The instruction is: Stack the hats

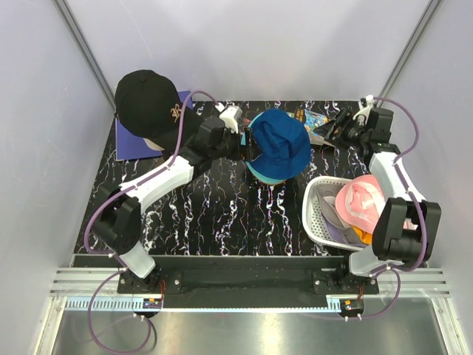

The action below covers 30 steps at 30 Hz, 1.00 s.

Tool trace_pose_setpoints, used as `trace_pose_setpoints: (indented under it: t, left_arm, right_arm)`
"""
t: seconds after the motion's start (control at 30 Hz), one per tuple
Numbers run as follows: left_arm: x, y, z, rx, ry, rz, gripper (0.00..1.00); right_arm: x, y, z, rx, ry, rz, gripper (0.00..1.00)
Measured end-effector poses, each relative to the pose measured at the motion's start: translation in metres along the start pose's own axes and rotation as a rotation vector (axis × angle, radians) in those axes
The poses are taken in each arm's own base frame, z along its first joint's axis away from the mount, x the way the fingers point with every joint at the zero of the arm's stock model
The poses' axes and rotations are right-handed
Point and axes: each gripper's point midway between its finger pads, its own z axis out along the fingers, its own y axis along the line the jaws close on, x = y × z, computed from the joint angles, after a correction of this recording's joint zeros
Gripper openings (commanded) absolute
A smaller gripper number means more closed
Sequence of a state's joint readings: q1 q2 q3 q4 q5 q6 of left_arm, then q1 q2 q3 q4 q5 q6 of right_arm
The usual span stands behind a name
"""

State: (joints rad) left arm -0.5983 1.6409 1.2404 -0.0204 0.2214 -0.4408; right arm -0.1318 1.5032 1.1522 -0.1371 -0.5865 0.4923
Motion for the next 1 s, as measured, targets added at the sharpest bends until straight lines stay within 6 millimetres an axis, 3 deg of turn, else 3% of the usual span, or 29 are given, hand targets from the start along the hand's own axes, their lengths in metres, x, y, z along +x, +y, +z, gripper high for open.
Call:
trace_pose_setpoints:
  t: [0.47, 0.83, 1.0]
  left_arm:
    - [0.033, -0.017, -0.002, 0.152, 0.080, -0.024, 0.85]
    - [0.040, -0.017, -0.003, 0.154, 0.112, -0.034, 0.86]
    - [0.054, -0.008, 0.003, 0.128, 0.153, -0.050, 0.86]
  right_arm:
    - [0.059, -0.025, 0.036, -0.130, 0.134, 0.131, 0.67]
    - [0.074, -0.023, 0.041, -0.164, 0.161, 0.131, 0.65]
    - [0.081, -0.024, 0.042, -0.148, 0.180, 0.127, 0.66]
